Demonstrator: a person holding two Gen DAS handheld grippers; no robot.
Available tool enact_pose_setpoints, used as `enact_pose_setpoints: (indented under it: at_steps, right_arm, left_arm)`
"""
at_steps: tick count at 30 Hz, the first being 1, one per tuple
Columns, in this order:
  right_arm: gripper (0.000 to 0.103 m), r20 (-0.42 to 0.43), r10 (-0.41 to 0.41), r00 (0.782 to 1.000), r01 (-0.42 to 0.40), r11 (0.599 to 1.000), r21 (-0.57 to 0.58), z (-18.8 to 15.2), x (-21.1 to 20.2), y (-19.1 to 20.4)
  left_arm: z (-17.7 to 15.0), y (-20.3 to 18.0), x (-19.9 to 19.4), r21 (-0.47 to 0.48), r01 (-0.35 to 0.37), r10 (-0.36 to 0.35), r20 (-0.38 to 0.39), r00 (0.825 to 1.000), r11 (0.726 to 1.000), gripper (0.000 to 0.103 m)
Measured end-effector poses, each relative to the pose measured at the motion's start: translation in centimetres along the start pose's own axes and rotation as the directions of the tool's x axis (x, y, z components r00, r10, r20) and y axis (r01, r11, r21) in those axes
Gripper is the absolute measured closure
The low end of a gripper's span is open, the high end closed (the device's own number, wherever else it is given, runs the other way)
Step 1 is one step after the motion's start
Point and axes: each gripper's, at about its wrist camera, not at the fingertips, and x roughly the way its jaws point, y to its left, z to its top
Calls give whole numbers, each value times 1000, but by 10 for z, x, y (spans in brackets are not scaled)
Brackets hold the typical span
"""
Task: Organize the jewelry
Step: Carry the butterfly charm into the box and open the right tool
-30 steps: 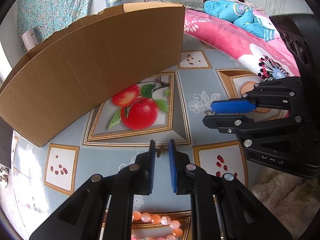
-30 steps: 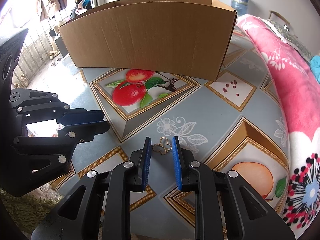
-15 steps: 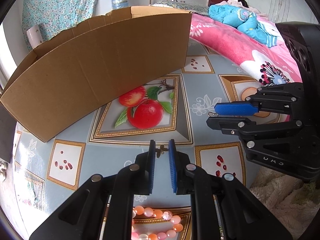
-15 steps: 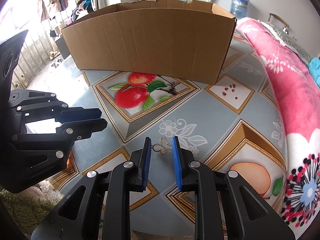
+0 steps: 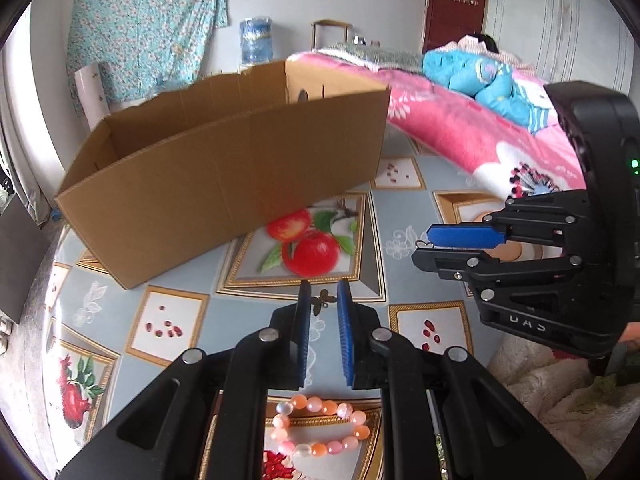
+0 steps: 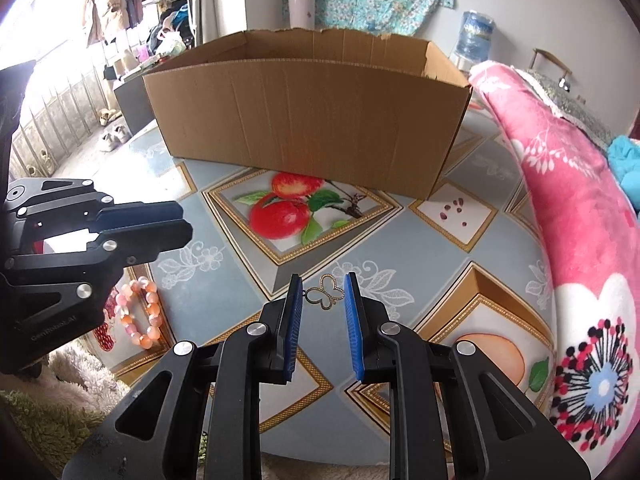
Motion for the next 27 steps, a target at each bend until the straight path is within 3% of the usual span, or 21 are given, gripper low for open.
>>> enact_pose_setpoints:
  at_steps: [12, 21, 27]
  right_arm:
    - [84, 174, 11, 985, -10, 1000, -9, 23, -46, 3]
    - [84, 366, 18, 930, -9, 1000, -26, 62, -85, 1]
    - [84, 439, 46, 898, -43, 999, -16, 90, -86, -14]
  left_arm:
    - [15, 10, -60, 1, -53, 52, 154, 987, 999, 90]
    - [52, 25, -99, -1, -101, 97, 294, 951, 995, 90]
    - [74, 46, -94, -45, -83, 92, 298, 950, 996, 90]
